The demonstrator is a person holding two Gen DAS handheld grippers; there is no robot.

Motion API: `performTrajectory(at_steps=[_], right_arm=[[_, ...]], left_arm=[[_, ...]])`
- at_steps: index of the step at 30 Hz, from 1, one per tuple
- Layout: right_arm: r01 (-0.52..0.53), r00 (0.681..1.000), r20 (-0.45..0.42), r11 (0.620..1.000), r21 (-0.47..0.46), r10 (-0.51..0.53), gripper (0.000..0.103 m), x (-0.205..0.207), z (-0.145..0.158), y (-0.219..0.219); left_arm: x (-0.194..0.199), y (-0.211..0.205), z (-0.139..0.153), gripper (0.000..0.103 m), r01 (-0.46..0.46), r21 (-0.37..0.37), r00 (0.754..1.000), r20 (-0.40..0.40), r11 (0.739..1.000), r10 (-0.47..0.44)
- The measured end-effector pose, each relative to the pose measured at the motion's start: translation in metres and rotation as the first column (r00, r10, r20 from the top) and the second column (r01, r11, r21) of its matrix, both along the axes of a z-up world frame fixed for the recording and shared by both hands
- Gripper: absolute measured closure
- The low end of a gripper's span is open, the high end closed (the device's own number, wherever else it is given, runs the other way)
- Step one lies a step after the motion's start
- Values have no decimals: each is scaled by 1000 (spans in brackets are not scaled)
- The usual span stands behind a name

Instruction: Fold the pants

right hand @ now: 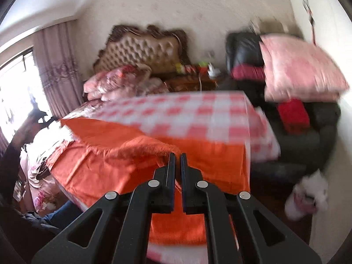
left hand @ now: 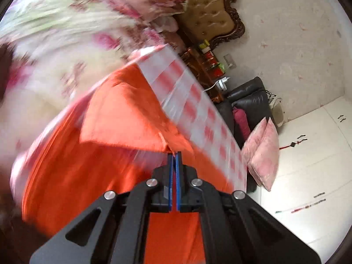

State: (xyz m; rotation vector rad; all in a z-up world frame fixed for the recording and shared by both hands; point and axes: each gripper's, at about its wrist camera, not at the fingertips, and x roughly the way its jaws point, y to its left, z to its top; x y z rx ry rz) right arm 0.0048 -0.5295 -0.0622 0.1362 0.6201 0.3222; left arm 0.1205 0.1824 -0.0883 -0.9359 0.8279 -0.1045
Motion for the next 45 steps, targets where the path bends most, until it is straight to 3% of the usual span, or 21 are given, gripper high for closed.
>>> performTrajectory(at_steps=[4, 9, 10, 12, 13, 16, 19, 20, 21, 27, 29, 31, 34, 38, 42, 45], right_arm=[[66, 995, -78, 997, 43, -62, 97, -9, -35, -11], [161, 981, -128, 980, 113, -147, 97, -19, -58, -18], [181, 977, -138, 974, 135, -162, 97, -19, -59, -18], [205, 972, -147, 969, 141, -185, 97, -21, -65, -15], [213, 970, -151, 967, 138, -192, 97, -21, -67, -14], [231, 964, -168, 961, 148, -206, 97, -18, -71, -13], [238, 960, -179, 962, 131, -213, 97, -13, -70, -11], [240, 959, -181, 963, 121, -216, 97, -11, -68, -10], [246, 958, -179, 964, 104, -225, 97, -9, -65, -9], [265, 958, -139, 960, 95, -251, 97, -12, -50, -6], [273, 956, -137, 958, 94, -259, 97, -15, -51, -6], [278, 953, -146, 957, 83, -264, 97, -16, -57, -6], [279, 950, -165, 957, 76, -263, 97, -15, -65, -6], [273, 953, -156, 960, 57, -261, 97, -18, -60, -5], [281, 950, -155, 959, 39, -273, 97, -20, -61, -2], [285, 946, -173, 958, 42, -274, 97, -19, -68, -4]], left_arm=[[-75, -7, -50, 102, -39, -50, 999, -4, 998, 39], [-90, -2, -85, 101, -58, -109, 998, 7, 992, 59], [-89, 2, -87, 97, -62, -135, 998, 21, 989, 66], [-87, 13, -91, 66, -90, -197, 994, 48, 976, 101], [-87, 18, -92, 65, -99, -210, 991, 65, 973, 115], [-85, 35, -105, 65, -141, -275, 986, 44, 951, 159], [-77, 51, -116, 70, -175, -288, 983, 7, 941, 185], [-72, 56, -118, 97, -187, -284, 982, -13, 941, 191], [-69, 60, -115, 102, -191, -266, 981, -24, 945, 191], [-84, 52, -26, 102, -107, -79, 983, 142, 991, 117], [-102, 45, -23, 102, -121, -33, 981, 146, 992, 124], [-117, 42, -50, 102, -141, -26, 985, 92, 990, 143], [-121, 43, -101, 102, -152, -77, 988, -27, 985, 151], [-122, 44, -106, 99, -163, -64, 987, -5, 985, 163], [-123, 57, -120, 95, -169, -192, 985, 5, 967, 173], [-127, 68, -132, 85, -170, -346, 982, 24, 923, 190]])
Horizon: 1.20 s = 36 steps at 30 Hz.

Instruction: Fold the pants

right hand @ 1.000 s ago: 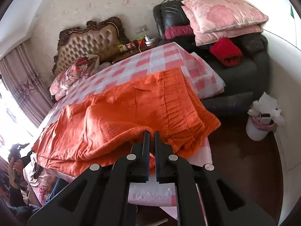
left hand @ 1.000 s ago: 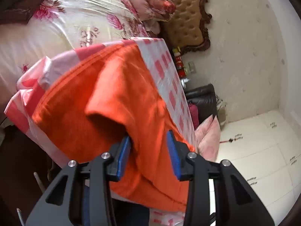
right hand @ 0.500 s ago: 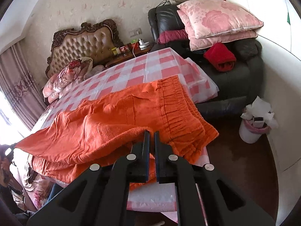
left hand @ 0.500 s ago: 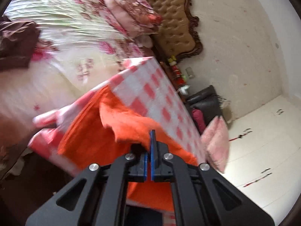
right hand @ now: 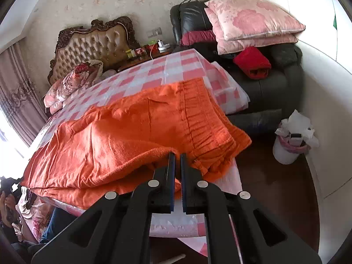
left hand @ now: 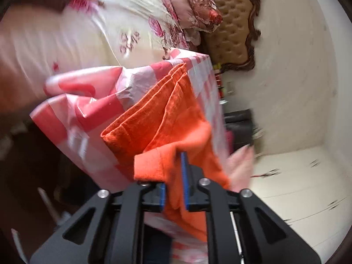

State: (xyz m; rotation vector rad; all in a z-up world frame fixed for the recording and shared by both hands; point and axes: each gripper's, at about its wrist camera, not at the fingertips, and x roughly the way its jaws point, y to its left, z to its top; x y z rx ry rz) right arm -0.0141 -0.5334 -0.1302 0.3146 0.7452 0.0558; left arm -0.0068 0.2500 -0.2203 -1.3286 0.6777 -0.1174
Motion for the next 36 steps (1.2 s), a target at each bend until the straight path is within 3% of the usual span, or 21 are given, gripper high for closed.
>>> performTrajectory(at_steps=[2, 3, 6, 7, 9, 10, 13, 14, 16, 17, 18, 20, 23, 25, 26, 28, 31, 36], right_arm=[[-2, 1000, -3, 1000, 4, 2, 97, 0, -1, -1], [-2, 1000, -4, 1000, 0, 2, 97, -1, 0, -1], [2, 1000, -13, 1000, -6, -2, 97, 0, 1, -1], [3, 1000, -14, 1000, -14, -3, 97, 0, 1, 0], [3, 1000, -16, 1000, -23, -3, 97, 1, 1, 1], [4, 1000, -18, 1000, -22, -4, 97, 1, 0, 1], [2, 1000, -25, 1000, -29, -3, 97, 3, 1, 2], [1, 1000, -28, 999, -36, -2, 97, 4, 1, 3], [1, 999, -35, 999, -47, -2, 97, 5, 1, 4], [1, 999, -37, 999, -54, -3, 97, 6, 1, 5], [0, 999, -42, 997, -77, -3, 97, 7, 2, 8], [-1, 999, -46, 995, -103, -4, 97, 7, 3, 11], [-2, 999, -51, 993, -122, -4, 97, 6, 3, 13], [-2, 998, -55, 993, -121, -5, 97, 6, 2, 13], [-3, 998, -56, 992, -125, -4, 97, 6, 2, 13], [-3, 998, -60, 991, -130, -5, 97, 6, 3, 14], [-8, 998, -67, 990, -142, -1, 97, 6, 3, 16], [-8, 997, -75, 984, -181, -5, 97, 6, 5, 22]], left_arm=[[-4, 5, -1, 88, -7, -34, 1000, 18, 999, 7], [-6, 7, 0, 96, -18, -26, 1000, 18, 1000, 18], [-12, 12, 12, 97, -21, 85, 1000, 23, 996, 19], [-11, 12, 11, 94, -4, 89, 1000, 10, 996, 4], [-14, 22, 0, 65, -31, 58, 999, -29, 998, 33], [-15, 26, 1, 65, -49, 68, 998, -31, 996, 51], [-19, 41, 25, 65, -124, 215, 991, -20, 969, 131], [-14, 43, 33, 65, -117, 253, 992, -5, 960, 123], [12, 35, 55, 65, -20, 352, 1000, 21, 936, 14], [32, 28, 63, 65, 55, 408, 997, 27, 911, -72], [43, 24, 67, 65, 80, 458, 995, 16, 886, -98], [72, 16, 74, 65, 146, 604, 988, -47, 784, -148], [98, 5, 73, 65, 217, 679, 973, -95, 702, -209], [116, -4, 66, 65, 285, 723, 956, -165, 629, -243], [121, -6, 62, 70, 299, 731, 952, -190, 613, -238], [123, -10, 63, 92, 323, 753, 943, -206, 573, -261], [121, -15, 76, 96, 323, 793, 939, -198, 516, -282], [138, 1, 98, 102, 269, 834, 961, -194, 482, -199]])
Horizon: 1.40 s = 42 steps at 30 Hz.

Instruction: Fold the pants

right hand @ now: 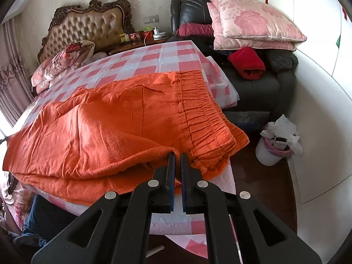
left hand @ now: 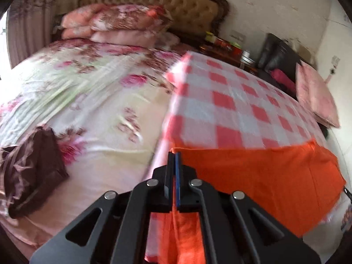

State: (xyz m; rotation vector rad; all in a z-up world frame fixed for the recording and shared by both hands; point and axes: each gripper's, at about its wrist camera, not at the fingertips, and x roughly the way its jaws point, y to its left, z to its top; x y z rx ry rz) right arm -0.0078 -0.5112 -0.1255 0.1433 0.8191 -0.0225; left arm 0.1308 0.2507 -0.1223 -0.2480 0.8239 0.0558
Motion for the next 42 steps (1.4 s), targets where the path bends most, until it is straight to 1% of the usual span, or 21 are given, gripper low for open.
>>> performTrajectory(at_steps=[2, 4, 6, 8, 13, 15, 16, 17, 20, 23, 24, 25, 26, 27, 31, 32, 34, 35, 36, 39, 42], right_arm=[[0, 1000, 0, 1000, -1, 0, 97, 0, 0, 1], [3, 1000, 1, 1000, 4, -3, 97, -1, 0, 0], [0, 1000, 1, 1000, 8, 0, 97, -2, -1, -1], [-1, 1000, -2, 1000, 10, 1, 97, -2, -2, -2], [-7, 1000, -11, 1000, -21, 7, 96, -1, -1, 3], [-11, 1000, -9, 999, -36, 10, 96, -3, -1, 6], [-12, 1000, -9, 999, -45, 12, 96, -3, -1, 7], [-13, 1000, -9, 999, -53, 13, 96, -3, -2, 8], [-10, 1000, -8, 997, -70, 10, 96, -2, 1, 10], [-9, 1000, 11, 997, -76, 10, 96, -3, 8, 11], [-12, 1000, 18, 997, -80, 13, 96, -5, 10, 12], [-15, 1000, 24, 996, -83, 17, 96, -7, 12, 13], [-16, 999, 34, 997, -81, 18, 96, -9, 14, 12], [-14, 999, 44, 997, -70, 17, 96, -12, 16, 10], [4, 999, 46, 1000, -13, -3, 95, -19, 16, -4], [6, 1000, 25, 1000, -19, -6, 91, -18, 13, -5], [-8, 1000, -15, 999, -36, 7, 84, -18, 4, -3], [-11, 1000, -18, 999, -45, 10, 83, -21, 2, -2], [-16, 1000, -22, 998, -57, 15, 79, -25, 1, 0], [59, 997, -36, 985, -163, -65, 44, -40, -5, -5], [163, 983, -59, 973, -164, -174, 41, -57, -9, -24]], left_arm=[[13, 11, -9, 101, -7, -19, 999, -49, 1000, 7], [13, 20, -12, 101, -70, 28, 996, -61, 997, 71], [0, 30, -8, 99, -53, -92, 999, -7, 994, 52], [-11, 32, -6, 82, -55, -109, 998, 5, 992, 56], [-70, 39, -14, 82, -53, -262, 997, 48, 963, 68], [-104, 40, -28, 81, -88, -359, 994, 30, 929, 106], [-121, 41, -39, 81, -116, -429, 991, 12, 896, 134], [-138, 46, -54, 81, -138, -542, 987, -3, 829, 162], [-160, 39, -86, 81, -146, -722, 986, -46, 676, 163], [-151, 29, -101, 80, -83, -835, 994, -31, 544, 104], [-145, 27, -100, 80, -55, -853, 996, -8, 518, 92], [-139, 26, -97, 86, -46, -854, 996, 1, 519, 90], [-135, 27, -91, 99, -72, -822, 994, -11, 565, 111], [-134, 29, -86, 99, -89, -798, 991, -12, 596, 132], [-130, 30, -71, 99, -95, -731, 989, 7, 676, 146], [-129, 29, -73, 97, -112, -718, 989, -13, 687, 147], [-133, 27, -77, 66, -141, -703, 985, -30, 697, 169], [-135, 28, -77, 60, -155, -697, 982, -31, 700, 187], [-141, 30, -76, 60, -173, -679, 977, -28, 714, 211], [-160, 28, -59, 60, -211, -584, 963, 15, 784, 270], [-164, -4, -23, 60, -34, -501, 980, 151, 865, 126]])
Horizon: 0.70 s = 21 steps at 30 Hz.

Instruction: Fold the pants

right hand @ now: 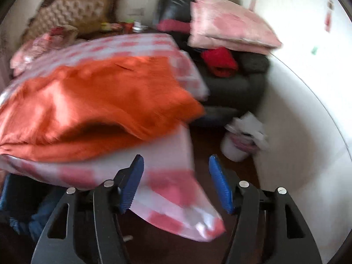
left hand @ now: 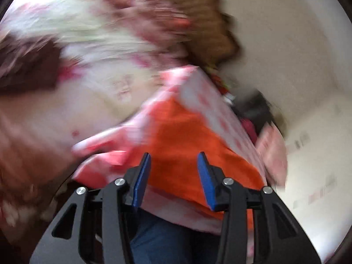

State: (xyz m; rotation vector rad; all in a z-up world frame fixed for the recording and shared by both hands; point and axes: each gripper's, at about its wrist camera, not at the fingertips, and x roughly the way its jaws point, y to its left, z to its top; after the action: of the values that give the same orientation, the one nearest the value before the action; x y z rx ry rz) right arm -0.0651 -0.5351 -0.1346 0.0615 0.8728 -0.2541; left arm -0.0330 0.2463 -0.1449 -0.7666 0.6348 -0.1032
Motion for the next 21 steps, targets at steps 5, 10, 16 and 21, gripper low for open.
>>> performTrajectory(at_steps=[5, 10, 16, 21], right_arm=[[87, 993, 57, 953, 290, -108, 41, -22, 12, -14], [-104, 994, 85, 835, 540, 69, 41, 3, 13, 65], [-195, 979, 65, 780, 595, 195, 43, 36, 1, 152], [-253, 964, 57, 839, 482, 258, 44, 34, 0, 201]], left_arm=[[15, -141, 29, 64, 333, 305, 926, 72, 892, -370], [18, -296, -2, 76, 527, 605, 769, -41, 597, -638], [18, -361, -26, 75, 524, 746, 709, -114, 412, -696], [37, -377, -30, 75, 539, 737, 692, -110, 408, -714]])
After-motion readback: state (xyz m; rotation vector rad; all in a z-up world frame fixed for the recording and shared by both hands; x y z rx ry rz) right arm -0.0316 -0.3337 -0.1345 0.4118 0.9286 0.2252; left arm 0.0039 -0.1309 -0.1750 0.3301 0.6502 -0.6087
